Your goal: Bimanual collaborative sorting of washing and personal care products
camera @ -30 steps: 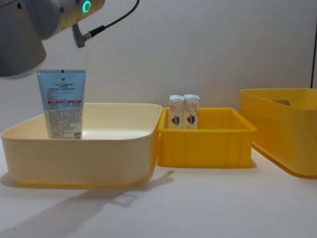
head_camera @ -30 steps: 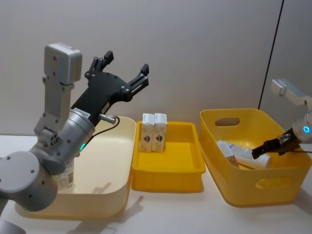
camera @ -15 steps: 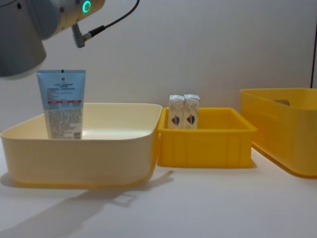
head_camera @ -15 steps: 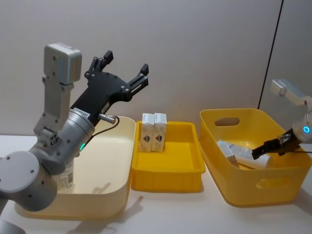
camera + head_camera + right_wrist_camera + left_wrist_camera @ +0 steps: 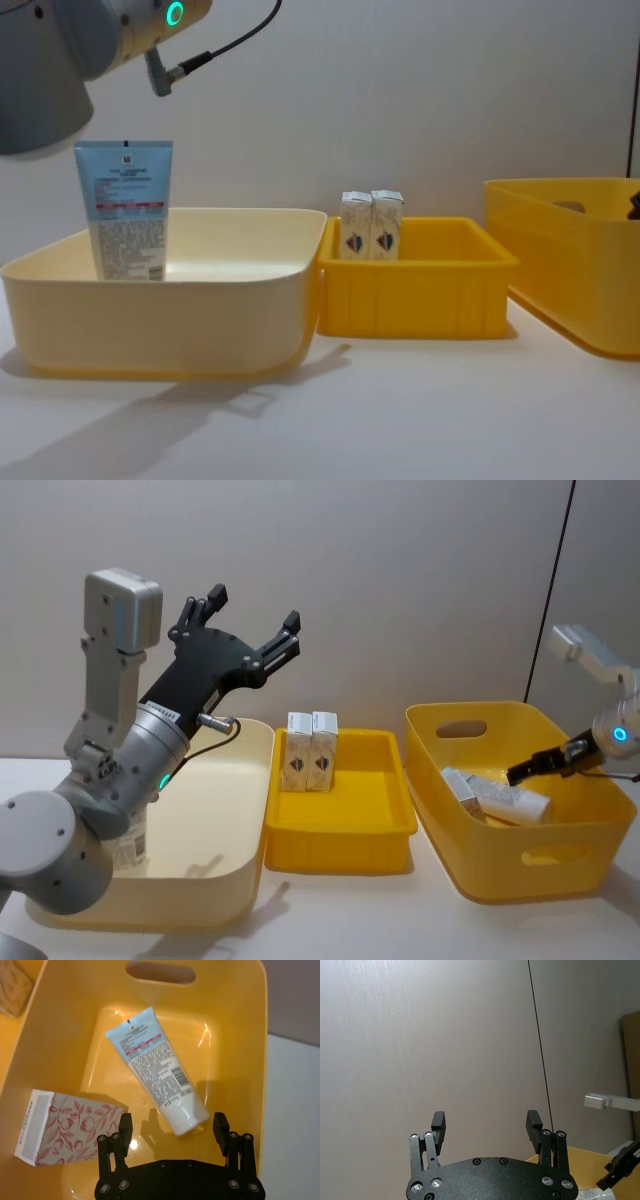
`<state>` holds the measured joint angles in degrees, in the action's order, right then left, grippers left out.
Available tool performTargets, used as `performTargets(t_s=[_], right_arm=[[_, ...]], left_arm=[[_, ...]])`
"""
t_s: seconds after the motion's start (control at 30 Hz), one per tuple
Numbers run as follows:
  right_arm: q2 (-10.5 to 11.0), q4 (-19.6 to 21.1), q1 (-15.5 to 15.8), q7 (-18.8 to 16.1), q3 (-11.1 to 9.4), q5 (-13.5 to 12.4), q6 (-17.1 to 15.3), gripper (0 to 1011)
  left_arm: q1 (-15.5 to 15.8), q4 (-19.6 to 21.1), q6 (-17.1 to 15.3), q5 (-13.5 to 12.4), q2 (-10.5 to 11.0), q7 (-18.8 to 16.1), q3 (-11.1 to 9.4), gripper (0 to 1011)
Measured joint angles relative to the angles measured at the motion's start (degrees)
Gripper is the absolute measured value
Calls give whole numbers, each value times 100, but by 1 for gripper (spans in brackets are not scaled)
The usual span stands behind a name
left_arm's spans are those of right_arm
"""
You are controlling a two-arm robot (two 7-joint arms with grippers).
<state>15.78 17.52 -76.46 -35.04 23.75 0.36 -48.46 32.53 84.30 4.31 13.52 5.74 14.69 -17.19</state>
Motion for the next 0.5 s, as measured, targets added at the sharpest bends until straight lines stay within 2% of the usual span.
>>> performTargets(t_s=[0.13, 0.23, 0.27, 0.5], right_arm=[[72, 394, 173, 88, -122, -69, 25, 1001], [154, 851, 379, 177, -264, -139, 48, 1001], [154, 851, 379, 177, -264, -139, 48, 1001], [341, 1830, 828, 285, -576, -327, 121, 1001]], left_arm=[[0, 0, 0, 0, 0, 0, 0, 1000], [0, 0, 0, 0, -1, 0, 0, 1001], [0, 0, 0, 0, 0, 0, 0, 1002], [0, 0, 0, 0, 0, 0, 0, 1000]])
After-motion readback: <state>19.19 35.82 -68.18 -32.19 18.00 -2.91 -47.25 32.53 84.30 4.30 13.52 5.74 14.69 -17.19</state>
